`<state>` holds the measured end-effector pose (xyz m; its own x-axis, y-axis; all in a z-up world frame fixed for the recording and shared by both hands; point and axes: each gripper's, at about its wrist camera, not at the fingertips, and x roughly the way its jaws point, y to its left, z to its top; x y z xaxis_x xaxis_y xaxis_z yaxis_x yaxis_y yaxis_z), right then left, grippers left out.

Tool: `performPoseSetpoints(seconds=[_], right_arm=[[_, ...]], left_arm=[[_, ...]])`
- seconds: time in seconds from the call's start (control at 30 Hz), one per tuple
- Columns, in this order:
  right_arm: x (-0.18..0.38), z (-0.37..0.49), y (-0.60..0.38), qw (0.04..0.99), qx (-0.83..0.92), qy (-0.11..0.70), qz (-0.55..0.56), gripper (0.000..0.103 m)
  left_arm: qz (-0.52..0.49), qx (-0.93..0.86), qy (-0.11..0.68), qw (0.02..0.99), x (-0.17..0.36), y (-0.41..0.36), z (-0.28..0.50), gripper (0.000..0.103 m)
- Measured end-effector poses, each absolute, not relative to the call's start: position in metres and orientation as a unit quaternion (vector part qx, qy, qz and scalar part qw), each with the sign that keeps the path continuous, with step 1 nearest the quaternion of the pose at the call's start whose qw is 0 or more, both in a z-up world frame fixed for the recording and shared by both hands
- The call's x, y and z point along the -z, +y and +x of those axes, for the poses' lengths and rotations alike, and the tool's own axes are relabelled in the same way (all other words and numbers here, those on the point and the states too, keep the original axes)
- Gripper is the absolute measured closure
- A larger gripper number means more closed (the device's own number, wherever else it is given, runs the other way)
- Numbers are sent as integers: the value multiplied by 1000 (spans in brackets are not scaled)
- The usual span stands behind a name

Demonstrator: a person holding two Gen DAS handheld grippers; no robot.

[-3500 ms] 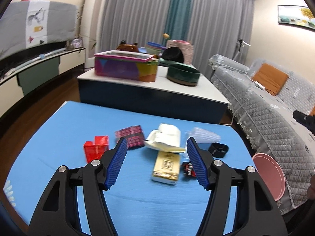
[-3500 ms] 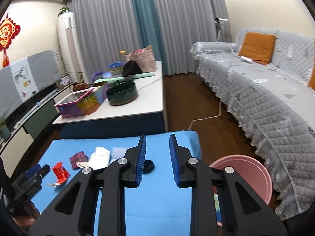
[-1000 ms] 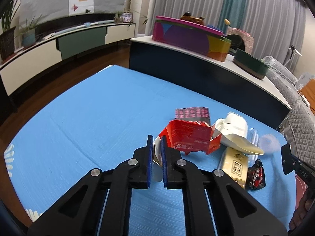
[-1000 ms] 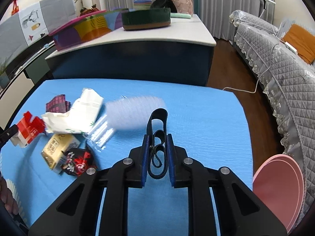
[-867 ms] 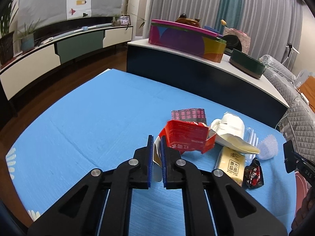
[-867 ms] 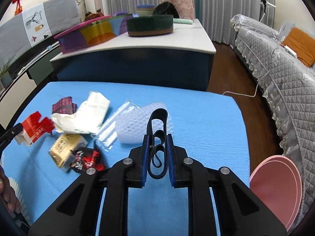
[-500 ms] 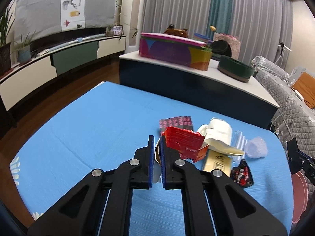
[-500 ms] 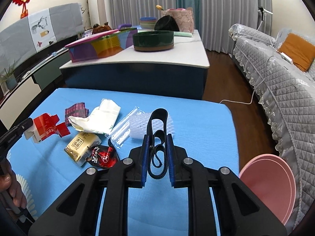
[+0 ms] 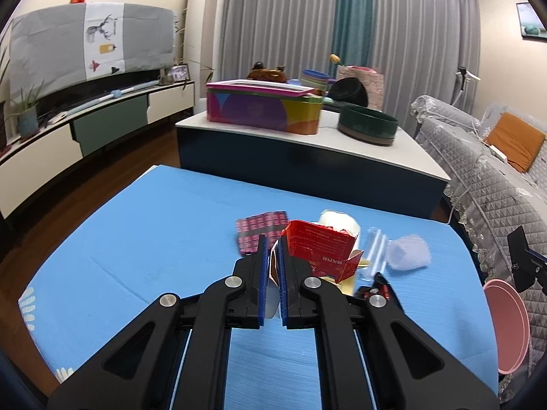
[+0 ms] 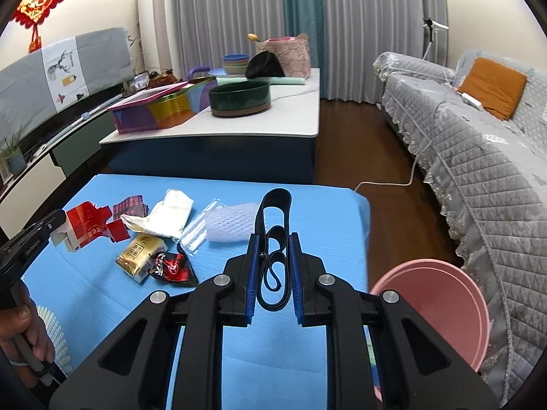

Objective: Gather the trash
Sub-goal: 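Carry the red box with the left tool while the right tool carries the strap over the pink bucket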

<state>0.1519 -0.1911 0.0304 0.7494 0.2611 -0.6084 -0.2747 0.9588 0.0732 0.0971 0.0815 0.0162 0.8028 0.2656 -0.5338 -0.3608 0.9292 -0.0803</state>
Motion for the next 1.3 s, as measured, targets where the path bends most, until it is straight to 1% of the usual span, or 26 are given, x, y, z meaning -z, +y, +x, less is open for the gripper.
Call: performPoseSetpoints(seconds=[0.47,0.73,1.3], right_arm=[[-41,129,-254,947,-92,309,12,86],[-52,120,-290,952,-69,295,30,86],[-56,121,-372,951,-1,304,62,86]], left_arm=[[-69,-116,256,957,-29,35,98,97],[-58,-84,266,959,-37,5,106,97],[-48,-14,284,957,-54,-73,134,97]])
